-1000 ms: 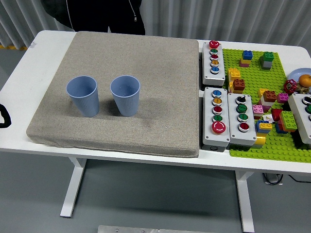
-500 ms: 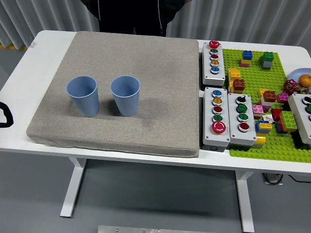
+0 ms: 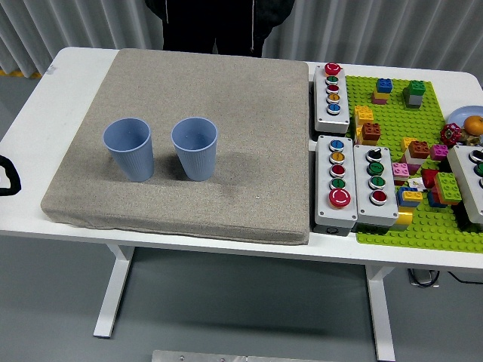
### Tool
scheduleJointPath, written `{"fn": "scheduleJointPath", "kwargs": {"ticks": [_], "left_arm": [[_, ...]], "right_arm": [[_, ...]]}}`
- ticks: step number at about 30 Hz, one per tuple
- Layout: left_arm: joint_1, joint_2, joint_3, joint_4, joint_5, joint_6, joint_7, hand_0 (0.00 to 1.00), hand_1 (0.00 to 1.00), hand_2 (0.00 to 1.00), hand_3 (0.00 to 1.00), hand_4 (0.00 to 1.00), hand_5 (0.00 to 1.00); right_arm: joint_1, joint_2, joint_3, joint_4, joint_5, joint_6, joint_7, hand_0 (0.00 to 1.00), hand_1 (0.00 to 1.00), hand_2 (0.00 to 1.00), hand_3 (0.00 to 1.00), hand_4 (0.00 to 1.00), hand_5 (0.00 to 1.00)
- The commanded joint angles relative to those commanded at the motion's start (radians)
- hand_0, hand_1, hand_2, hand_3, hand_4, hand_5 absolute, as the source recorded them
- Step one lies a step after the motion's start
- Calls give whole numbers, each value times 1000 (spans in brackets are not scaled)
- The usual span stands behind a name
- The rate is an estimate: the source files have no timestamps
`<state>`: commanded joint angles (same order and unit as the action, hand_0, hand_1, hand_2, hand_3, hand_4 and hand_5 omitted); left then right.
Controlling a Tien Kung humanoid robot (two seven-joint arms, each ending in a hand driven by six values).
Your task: Pick cup pour cup place
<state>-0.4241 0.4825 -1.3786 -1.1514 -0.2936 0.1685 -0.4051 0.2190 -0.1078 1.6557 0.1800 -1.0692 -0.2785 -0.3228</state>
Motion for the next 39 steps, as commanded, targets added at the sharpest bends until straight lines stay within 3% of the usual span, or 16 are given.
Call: {"fn": "scheduleJointPath", "kwargs": {"ticks": [27, 28, 39], "left_arm": [[29, -30, -3, -35, 39, 23, 6, 711, 690, 739, 698, 742, 972], [29, -32, -2, -32, 38, 24, 6, 699, 668, 680, 622, 740, 971], [27, -35, 9, -29, 36, 25, 5, 700, 663, 681, 623, 737, 970]], "right_arm": [[4, 0, 3, 0, -5, -4, 1, 700, 628, 560, 563, 2, 5], [5, 0, 3, 0, -5, -4, 1, 700, 628, 561, 563, 2, 3], [6, -5, 1, 0, 6, -5, 1, 701, 628, 560, 563, 2, 3]]}}
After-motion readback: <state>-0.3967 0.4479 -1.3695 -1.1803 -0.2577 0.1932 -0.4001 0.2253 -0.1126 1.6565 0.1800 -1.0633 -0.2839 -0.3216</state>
